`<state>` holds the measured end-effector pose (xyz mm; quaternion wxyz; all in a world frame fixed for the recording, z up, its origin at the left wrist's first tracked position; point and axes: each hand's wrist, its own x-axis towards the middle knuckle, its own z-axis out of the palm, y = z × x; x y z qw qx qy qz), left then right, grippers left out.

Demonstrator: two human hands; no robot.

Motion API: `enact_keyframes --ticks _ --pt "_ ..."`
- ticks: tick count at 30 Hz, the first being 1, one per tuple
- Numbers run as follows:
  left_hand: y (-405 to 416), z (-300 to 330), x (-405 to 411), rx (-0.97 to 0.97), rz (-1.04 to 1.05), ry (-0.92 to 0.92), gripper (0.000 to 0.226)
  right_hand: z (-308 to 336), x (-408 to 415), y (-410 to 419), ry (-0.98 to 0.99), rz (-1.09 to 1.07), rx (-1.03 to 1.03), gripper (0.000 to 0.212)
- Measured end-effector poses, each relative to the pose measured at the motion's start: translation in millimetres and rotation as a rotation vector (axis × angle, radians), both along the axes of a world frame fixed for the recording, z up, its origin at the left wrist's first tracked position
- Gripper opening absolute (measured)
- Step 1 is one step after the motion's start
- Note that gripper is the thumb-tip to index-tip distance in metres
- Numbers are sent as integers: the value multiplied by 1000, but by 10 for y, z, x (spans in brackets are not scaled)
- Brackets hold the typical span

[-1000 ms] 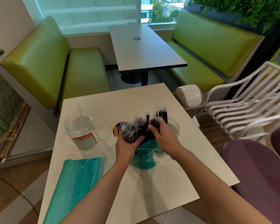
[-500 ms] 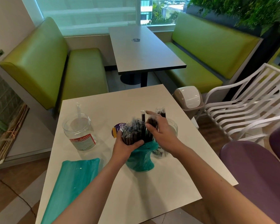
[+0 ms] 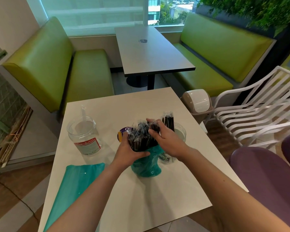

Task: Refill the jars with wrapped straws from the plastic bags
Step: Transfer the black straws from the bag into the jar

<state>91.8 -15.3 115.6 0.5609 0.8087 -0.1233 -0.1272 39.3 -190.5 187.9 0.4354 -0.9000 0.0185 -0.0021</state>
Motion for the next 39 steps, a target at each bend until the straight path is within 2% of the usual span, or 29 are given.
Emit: enact_keyframes --ticks 3,5,6,8,11,16,20,26,31,39 --pt "-3 22 -1 24 39 -52 96 5 -24 28 22 -47 -27 41" --pt "7 21 22 39 47 -50 98 -6 -33 24 -2 -76 84 36" --pt "11 19 34 46 43 -37 99 -6 -34 23 -27 -93 136 34" --pt "19 12 52 59 31 -9 100 -4 -12 5 -128 -150 104 36" --pt "16 25 61 51 28 9 90 134 40 -24 -245 -242 37 35" --pt "-19 52 69 47 39 12 78 470 118 -108 -293 -226 142 20" --pt "-38 84 58 45 36 12 70 729 185 -200 -412 -310 115 25" --pt "-45 87 56 49 64 7 74 993 215 -339 -520 -461 120 26" --pt "-49 67 52 34 125 -13 68 770 304 -459 -411 -521 -92 32" --pt "-74 9 82 -7 264 3 70 -143 418 -546 -58 -446 -165 32"
